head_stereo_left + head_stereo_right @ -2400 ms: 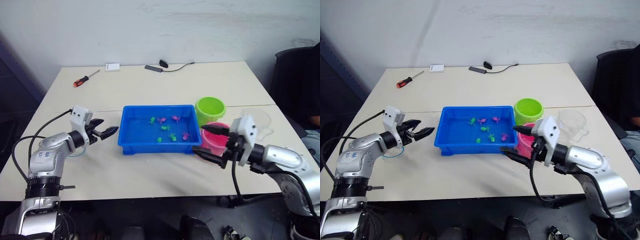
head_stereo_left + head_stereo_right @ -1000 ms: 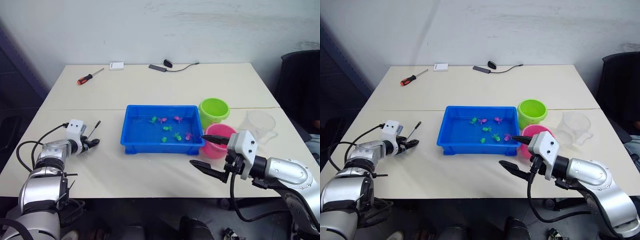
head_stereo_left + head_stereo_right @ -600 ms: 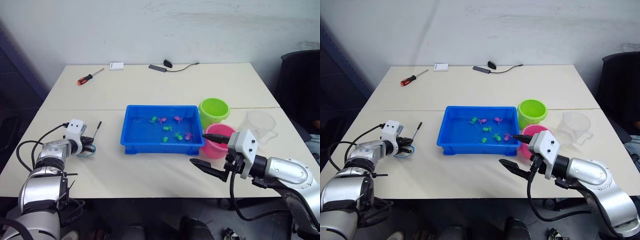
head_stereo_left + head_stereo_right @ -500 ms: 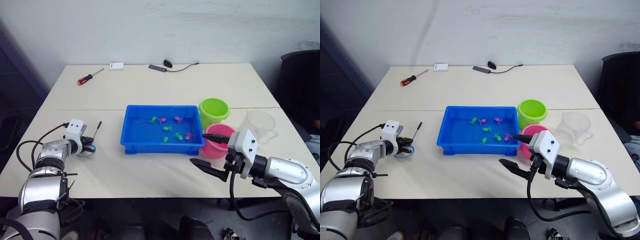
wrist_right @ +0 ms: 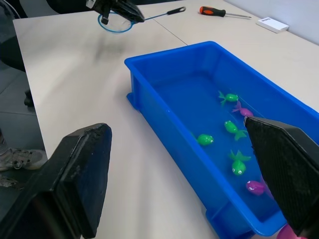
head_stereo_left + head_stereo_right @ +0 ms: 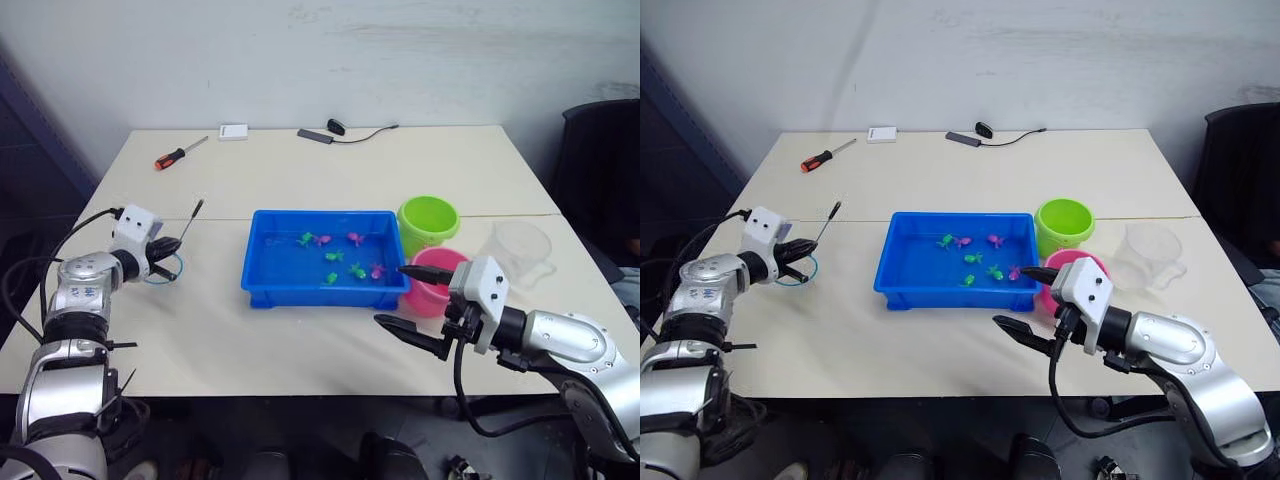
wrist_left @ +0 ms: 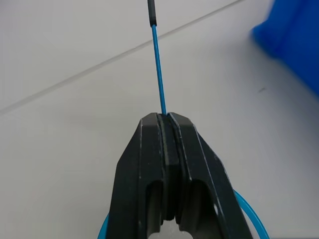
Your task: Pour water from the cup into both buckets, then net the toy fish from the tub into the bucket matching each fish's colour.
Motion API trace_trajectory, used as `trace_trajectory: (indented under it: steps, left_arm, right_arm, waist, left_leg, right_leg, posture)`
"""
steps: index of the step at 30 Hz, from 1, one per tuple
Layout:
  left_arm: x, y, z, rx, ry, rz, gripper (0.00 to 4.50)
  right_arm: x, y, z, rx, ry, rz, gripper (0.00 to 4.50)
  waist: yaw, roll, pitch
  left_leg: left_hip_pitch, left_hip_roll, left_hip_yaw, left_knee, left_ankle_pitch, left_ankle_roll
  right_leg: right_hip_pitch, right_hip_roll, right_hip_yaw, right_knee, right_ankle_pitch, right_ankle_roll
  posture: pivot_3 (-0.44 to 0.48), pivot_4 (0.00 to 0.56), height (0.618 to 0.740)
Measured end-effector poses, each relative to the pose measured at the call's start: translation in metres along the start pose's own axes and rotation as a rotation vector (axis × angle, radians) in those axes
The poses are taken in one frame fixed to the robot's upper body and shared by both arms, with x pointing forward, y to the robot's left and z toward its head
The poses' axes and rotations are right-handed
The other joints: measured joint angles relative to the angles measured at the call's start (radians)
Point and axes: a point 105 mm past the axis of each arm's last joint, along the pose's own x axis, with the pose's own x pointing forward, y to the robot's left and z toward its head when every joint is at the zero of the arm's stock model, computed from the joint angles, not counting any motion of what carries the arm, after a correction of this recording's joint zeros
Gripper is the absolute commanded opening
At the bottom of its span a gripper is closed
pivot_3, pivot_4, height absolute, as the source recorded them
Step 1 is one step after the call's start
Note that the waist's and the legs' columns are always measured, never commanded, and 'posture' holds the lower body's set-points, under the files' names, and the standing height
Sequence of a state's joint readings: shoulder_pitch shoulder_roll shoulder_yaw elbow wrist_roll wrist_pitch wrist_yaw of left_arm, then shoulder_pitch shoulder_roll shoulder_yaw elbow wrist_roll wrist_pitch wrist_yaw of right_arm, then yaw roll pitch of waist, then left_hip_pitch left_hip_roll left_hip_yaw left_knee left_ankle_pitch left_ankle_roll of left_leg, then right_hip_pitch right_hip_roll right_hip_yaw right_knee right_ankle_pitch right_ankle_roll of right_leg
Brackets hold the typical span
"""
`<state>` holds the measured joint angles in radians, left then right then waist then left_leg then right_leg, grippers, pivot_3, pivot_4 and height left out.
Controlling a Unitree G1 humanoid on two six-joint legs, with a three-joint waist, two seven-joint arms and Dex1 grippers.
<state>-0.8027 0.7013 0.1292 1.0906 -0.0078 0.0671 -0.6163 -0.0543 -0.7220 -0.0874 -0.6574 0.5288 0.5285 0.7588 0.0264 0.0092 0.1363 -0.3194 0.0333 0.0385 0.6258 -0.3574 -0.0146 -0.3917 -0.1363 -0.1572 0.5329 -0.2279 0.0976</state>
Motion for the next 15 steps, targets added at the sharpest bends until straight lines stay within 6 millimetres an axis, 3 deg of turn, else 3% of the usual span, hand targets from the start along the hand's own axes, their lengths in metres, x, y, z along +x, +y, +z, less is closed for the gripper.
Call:
trace_trajectory:
  steps: [2, 3, 5, 7, 9, 10, 11, 15]
  left_arm:
    - [-0.004, -0.002, 0.014, 0.054, -0.056, -0.03, 0.08]
    - [-0.007, -0.015, 0.033, 0.108, -0.144, -0.109, 0.08]
    - [-0.01, -0.029, 0.049, 0.144, -0.208, -0.183, 0.08]
    - [-0.016, -0.069, 0.086, 0.217, -0.337, -0.361, 0.08]
    - [-0.03, -0.115, 0.11, 0.273, -0.426, -0.575, 0.08]
    - [-0.031, -0.12, 0.111, 0.276, -0.431, -0.599, 0.08]
    - [-0.039, -0.141, 0.111, 0.298, -0.425, -0.717, 0.08]
    - [-0.048, -0.172, 0.108, 0.381, -0.403, -0.888, 0.08]
  right_arm:
    - [0.001, -0.001, 0.001, -0.001, -0.003, 0.004, 4.5]
    - [0.002, -0.005, 0.001, 0.001, -0.003, 0.005, 4.5]
    - [0.003, -0.007, 0.002, -0.002, -0.006, 0.005, 4.5]
    - [0.005, -0.01, 0.001, 0.004, 0.001, 0.014, 4.5]
    - [0.007, -0.011, -0.006, 0.03, 0.029, 0.019, 4.5]
    - [0.007, -0.012, -0.007, 0.031, 0.03, 0.017, 4.5]
    - [0.008, -0.017, -0.008, 0.043, 0.043, 0.004, 4.5]
    - [0.009, -0.02, -0.009, 0.063, 0.064, -0.008, 4.5]
  waist:
    - [0.001, 0.001, 0.0]
    - [0.002, 0.001, 0.0]
    - [0.003, 0.001, 0.0]
    - [0.006, 0.001, 0.0]
    - [0.0, 0.003, 0.0]
    - [0.0, 0.003, 0.0]
    - [-0.002, 0.004, 0.0]
    - [-0.002, 0.004, 0.001]
  left_leg:
    - [0.0, 0.0, 0.0, 0.0, 0.0, 0.0]
    - [0.0, 0.002, 0.0, 0.001, 0.0, 0.0]
    - [-0.001, 0.002, 0.0, 0.001, 0.0, 0.001]
    - [-0.001, 0.0, 0.0, 0.001, 0.002, 0.005]
    - [-0.001, -0.003, 0.001, 0.001, 0.003, 0.005]
    - [-0.001, -0.003, 0.001, 0.001, 0.003, 0.005]
    - [-0.002, -0.002, 0.002, 0.002, 0.003, 0.005]
    - [-0.002, -0.001, 0.001, 0.001, 0.003, 0.003]
  right_leg:
    - [0.0, -0.001, 0.0, 0.0, 0.0, 0.0]
    - [0.0, -0.003, -0.001, -0.001, 0.0, 0.0]
    - [0.0, -0.003, -0.001, -0.002, 0.0, 0.0]
    - [0.001, -0.004, -0.001, 0.0, 0.0, 0.0]
    - [0.001, -0.003, -0.001, 0.0, 0.0, 0.0]
    - [0.001, -0.003, -0.001, 0.0, 0.0, 0.0]
    - [0.001, -0.001, -0.001, -0.001, 0.0, 0.0]
    - [0.001, 0.001, -0.001, -0.004, -0.001, -0.002]
  posture:
    - [0.0, 0.15, 0.74]
    - [0.0, 0.15, 0.74]
    - [0.0, 0.15, 0.74]
    - [0.0, 0.15, 0.74]
    - [0.0, 0.15, 0.74]
    - [0.0, 0.15, 0.74]
    - [0.0, 0.15, 0.74]
    - [0.0, 0.15, 0.74]
